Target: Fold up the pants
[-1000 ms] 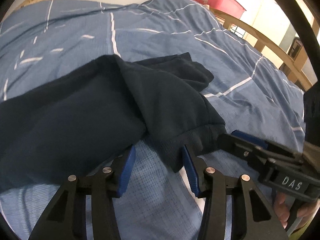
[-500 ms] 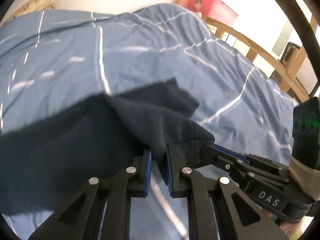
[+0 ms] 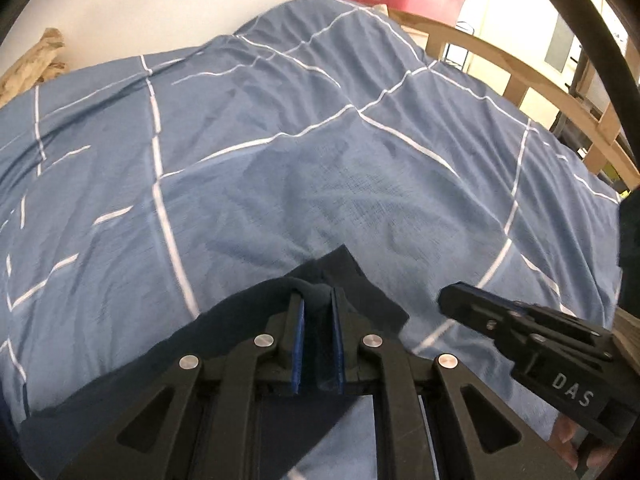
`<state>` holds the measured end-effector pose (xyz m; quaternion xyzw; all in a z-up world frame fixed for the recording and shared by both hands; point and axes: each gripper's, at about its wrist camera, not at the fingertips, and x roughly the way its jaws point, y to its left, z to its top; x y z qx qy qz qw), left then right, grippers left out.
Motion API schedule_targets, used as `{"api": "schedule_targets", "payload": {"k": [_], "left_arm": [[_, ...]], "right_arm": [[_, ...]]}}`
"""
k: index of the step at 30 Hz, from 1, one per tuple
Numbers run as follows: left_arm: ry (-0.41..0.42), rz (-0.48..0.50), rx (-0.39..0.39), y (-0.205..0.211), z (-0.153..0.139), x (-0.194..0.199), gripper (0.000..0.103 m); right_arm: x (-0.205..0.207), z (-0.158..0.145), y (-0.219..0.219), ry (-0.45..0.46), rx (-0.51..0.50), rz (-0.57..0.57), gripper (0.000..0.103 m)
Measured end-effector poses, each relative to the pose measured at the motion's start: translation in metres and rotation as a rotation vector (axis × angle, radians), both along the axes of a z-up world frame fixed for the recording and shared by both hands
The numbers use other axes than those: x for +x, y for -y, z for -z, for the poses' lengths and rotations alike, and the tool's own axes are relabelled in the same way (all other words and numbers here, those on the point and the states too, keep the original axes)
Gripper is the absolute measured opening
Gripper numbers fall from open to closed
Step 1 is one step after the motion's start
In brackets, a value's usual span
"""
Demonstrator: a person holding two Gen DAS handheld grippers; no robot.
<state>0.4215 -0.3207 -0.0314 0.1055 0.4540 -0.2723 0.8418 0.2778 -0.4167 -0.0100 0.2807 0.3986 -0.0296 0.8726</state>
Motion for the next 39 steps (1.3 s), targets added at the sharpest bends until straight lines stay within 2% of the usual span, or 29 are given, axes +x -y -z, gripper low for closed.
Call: {"api": "schedule_targets", "payload": {"k": [3, 5, 6, 7, 8, 13, 17, 21, 24, 27, 32, 39], "left_arm": [[0.003, 0.012, 0.026, 0.013, 0.006, 0.009, 0.014], [-0.014, 0.012, 0.032, 0.021, 0.011, 0.018, 0.016], [-0.033, 0.012, 0.031, 0.025, 0.012, 0.023, 0.017], [-0.046, 0.017, 0.030, 0.028, 0.013, 0.026, 0.025], [-0.055, 0.026, 0.024, 0.031, 0.012, 0.029, 0.032], [-0.015, 0.051, -0.023, 0.032, -0.011, 0.030, 0.043], [0.035, 0.080, 0.016, 0.015, -0.019, 0.020, 0.044], [0.001, 0.045, 0.027, -0.028, -0.012, 0.018, 0.044], [0.012, 0.001, 0.039, -0.075, -0.011, 0.007, 0.044], [0.008, -0.043, 0.052, -0.124, -0.009, -0.006, 0.046], [0.022, -0.108, 0.042, -0.197, -0.012, -0.027, 0.052], [0.009, -0.227, 0.071, -0.296, -0.013, -0.040, 0.053]], "right_arm": [[0.001, 0.000, 0.006, -0.005, -0.070, 0.022, 0.009], [0.001, 0.000, 0.007, -0.016, -0.122, 0.027, 0.014], [0.001, 0.002, 0.008, -0.020, -0.134, 0.023, 0.025], [0.001, 0.003, 0.010, -0.022, -0.138, 0.025, 0.035], [0.000, 0.004, 0.011, -0.025, -0.143, 0.034, 0.036], [-0.001, 0.007, 0.012, -0.028, -0.148, 0.041, 0.036], [0.002, 0.008, 0.011, -0.043, -0.128, 0.024, 0.044], [0.007, 0.009, 0.007, -0.059, -0.107, 0.019, 0.045], [0.009, 0.007, 0.000, -0.074, -0.082, 0.027, 0.045], [0.008, -0.002, -0.019, -0.065, -0.120, 0.033, 0.057], [0.018, -0.022, -0.077, -0.051, -0.203, -0.074, 0.058], [0.039, -0.036, -0.183, -0.046, -0.251, -0.268, 0.058]]}}
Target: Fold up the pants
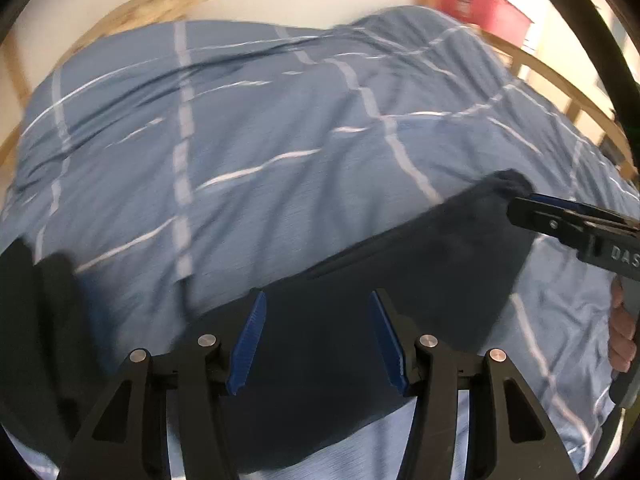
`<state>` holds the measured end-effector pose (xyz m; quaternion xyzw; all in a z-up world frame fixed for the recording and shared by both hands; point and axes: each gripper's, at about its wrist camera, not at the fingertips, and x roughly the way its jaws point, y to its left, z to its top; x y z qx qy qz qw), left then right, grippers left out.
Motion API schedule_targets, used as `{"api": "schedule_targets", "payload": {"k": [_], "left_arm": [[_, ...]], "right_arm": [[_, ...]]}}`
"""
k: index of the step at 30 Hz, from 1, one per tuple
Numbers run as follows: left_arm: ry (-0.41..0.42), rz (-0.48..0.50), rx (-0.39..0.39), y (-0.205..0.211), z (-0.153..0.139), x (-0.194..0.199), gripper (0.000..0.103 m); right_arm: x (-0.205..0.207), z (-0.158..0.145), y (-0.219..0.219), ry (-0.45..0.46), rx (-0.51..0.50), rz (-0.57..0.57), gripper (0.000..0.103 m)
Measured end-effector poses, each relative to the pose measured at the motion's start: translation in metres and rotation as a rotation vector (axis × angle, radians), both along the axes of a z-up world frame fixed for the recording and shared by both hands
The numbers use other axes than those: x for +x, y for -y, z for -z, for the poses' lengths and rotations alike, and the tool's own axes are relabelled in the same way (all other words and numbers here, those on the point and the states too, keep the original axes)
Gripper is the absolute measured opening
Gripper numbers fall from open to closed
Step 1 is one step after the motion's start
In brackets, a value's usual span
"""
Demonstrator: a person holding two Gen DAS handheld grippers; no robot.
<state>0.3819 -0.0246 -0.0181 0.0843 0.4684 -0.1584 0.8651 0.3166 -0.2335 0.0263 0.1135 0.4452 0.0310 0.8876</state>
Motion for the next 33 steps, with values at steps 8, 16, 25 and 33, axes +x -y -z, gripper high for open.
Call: {"api": "schedule_targets", "payload": {"k": [8, 16, 25, 33], "left_arm": [[-0.053, -0.106, -0.028, -0.088, -0.004, 0.005, 0.063], [-0.213, -0.177, -0.139, -0.123, 0.028, 0.035, 0.063], [-0.278, -0.124, -0.064, -0.109, 0.052, 0.046, 0.061], [-0.293, -0.122, -0.042, -0.099, 0.071, 0.049, 0.048]], "right_arm": [[0.022, 0.002, -0.089, -0.054, 0.022, -0.138, 0.058], [0.044, 0.018, -0.142, -0.136, 0.065, -0.180, 0.058], [0.054, 0.028, -0.160, -0.170, 0.028, -0.209, 0.058], [0.054, 0.038, -0.166, -0.191, 0.021, -0.218, 0.058]]}}
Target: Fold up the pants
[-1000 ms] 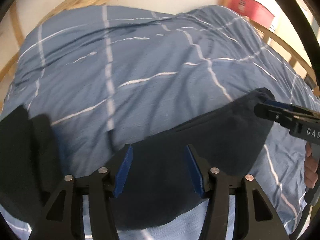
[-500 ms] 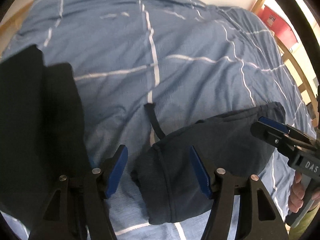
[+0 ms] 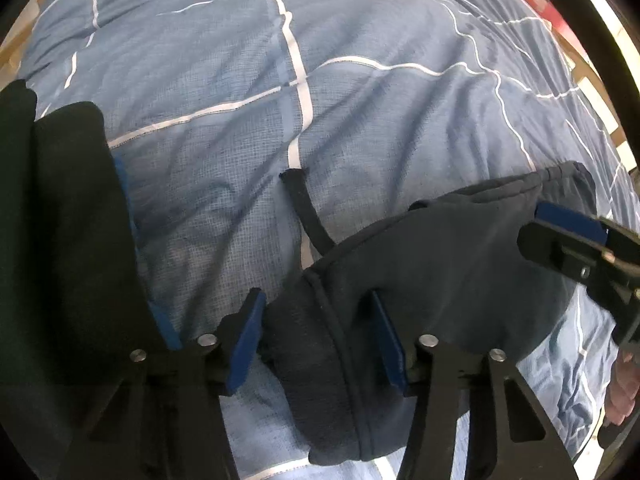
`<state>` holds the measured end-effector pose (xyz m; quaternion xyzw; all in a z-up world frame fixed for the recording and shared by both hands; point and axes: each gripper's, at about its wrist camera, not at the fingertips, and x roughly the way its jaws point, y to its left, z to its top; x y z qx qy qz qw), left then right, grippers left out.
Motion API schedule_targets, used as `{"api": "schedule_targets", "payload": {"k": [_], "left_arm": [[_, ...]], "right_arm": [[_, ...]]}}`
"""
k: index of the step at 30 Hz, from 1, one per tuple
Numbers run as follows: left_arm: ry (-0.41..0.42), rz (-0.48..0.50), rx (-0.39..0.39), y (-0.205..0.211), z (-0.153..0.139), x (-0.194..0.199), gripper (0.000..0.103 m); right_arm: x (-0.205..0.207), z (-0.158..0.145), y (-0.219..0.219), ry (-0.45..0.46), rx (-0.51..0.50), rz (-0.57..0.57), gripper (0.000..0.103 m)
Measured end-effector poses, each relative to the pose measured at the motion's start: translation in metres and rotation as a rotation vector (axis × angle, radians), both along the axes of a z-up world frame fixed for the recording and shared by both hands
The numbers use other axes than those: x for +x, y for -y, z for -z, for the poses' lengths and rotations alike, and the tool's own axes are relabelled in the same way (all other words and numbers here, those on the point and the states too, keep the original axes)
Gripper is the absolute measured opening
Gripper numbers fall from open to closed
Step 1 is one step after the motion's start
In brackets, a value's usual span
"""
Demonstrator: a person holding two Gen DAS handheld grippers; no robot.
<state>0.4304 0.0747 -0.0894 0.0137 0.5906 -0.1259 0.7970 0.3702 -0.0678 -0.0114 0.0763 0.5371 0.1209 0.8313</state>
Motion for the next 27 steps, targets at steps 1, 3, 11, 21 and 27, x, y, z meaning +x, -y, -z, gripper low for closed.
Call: {"api": "schedule_targets", "payload": {"k": [1, 3, 11, 21, 27], "left_arm": [[-0.001, -0.008, 0.002, 0.000, 0.001, 0.000, 0.042], [0.001, -0.028, -0.010, -0.001, 0.002, -0.002, 0.032], [0.113, -0.050, 0.057, -0.002, -0.031, -0.035, 0.022], [0.068, -0.068, 0.120, -0.005, -0.010, -0.026, 0.027], [0.157, -0.111, 0.157, -0.007, -0.034, -0.039, 0.053]], "right_arm": [[0.000, 0.002, 0.000, -0.005, -0.004, -0.001, 0.058], [-0.001, 0.005, 0.000, -0.010, -0.010, 0.002, 0.058], [-0.008, 0.013, -0.003, -0.014, -0.020, -0.008, 0.058], [-0.009, 0.030, -0.015, -0.043, -0.048, -0.012, 0.058], [-0.014, 0.028, -0.001, -0.033, -0.080, 0.011, 0.058]]}}
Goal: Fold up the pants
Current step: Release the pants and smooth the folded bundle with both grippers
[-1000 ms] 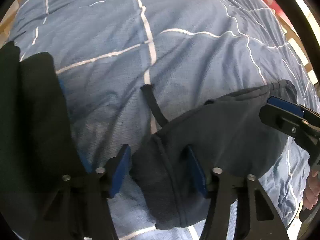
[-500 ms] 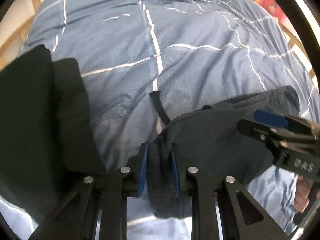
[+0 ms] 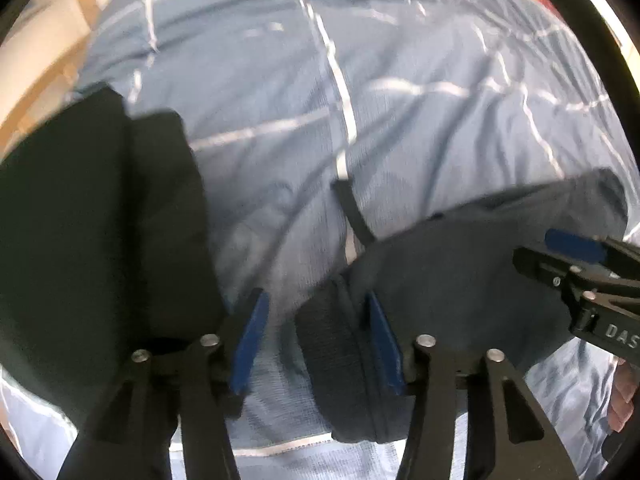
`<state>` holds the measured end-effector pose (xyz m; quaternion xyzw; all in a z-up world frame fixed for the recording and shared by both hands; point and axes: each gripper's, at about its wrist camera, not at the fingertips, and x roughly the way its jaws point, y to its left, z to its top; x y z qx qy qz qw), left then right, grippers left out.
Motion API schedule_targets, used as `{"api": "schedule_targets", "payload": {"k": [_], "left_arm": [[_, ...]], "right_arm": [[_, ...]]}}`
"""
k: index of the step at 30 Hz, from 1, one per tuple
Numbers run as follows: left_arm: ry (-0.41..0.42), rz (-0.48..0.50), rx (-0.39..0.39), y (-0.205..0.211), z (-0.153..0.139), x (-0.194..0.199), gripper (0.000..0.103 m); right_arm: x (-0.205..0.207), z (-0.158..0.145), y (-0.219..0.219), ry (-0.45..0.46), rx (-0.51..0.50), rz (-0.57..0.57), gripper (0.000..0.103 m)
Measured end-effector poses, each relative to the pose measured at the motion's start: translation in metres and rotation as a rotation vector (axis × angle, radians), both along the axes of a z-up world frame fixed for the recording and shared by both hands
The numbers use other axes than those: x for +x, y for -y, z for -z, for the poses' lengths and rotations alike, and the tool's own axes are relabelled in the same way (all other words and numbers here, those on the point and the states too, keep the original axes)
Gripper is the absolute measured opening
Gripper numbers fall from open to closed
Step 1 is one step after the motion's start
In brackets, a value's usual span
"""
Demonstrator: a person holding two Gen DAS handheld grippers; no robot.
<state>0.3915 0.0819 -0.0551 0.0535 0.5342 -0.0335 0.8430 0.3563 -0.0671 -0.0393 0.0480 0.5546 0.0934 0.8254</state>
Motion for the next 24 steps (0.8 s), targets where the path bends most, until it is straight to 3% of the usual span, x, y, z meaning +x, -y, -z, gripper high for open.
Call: {"api": "schedule_targets", "payload": {"k": [2, 6, 10, 17, 24], "left_arm": [[0.053, 0.005, 0.001, 0.002, -0.016, -0.011, 0.059], [0.147, 0.065, 0.015, 0.022, -0.046, -0.035, 0.061], [0.184, 0.132, 0.001, 0.052, -0.061, -0.052, 0.061], [0.178, 0.216, -0.038, 0.124, -0.060, -0.071, 0.065], [0.163, 0.297, -0.072, 0.195, -0.044, -0.068, 0.065]], "right_arm": [[-0.003, -0.005, 0.007, 0.007, 0.006, 0.004, 0.058], [-0.014, -0.024, 0.026, 0.044, -0.015, -0.011, 0.058], [-0.032, -0.046, 0.058, 0.096, -0.038, 0.008, 0.060], [-0.055, -0.064, 0.138, 0.159, -0.061, 0.122, 0.063], [-0.073, -0.063, 0.226, 0.192, 0.018, 0.289, 0.063]]}}
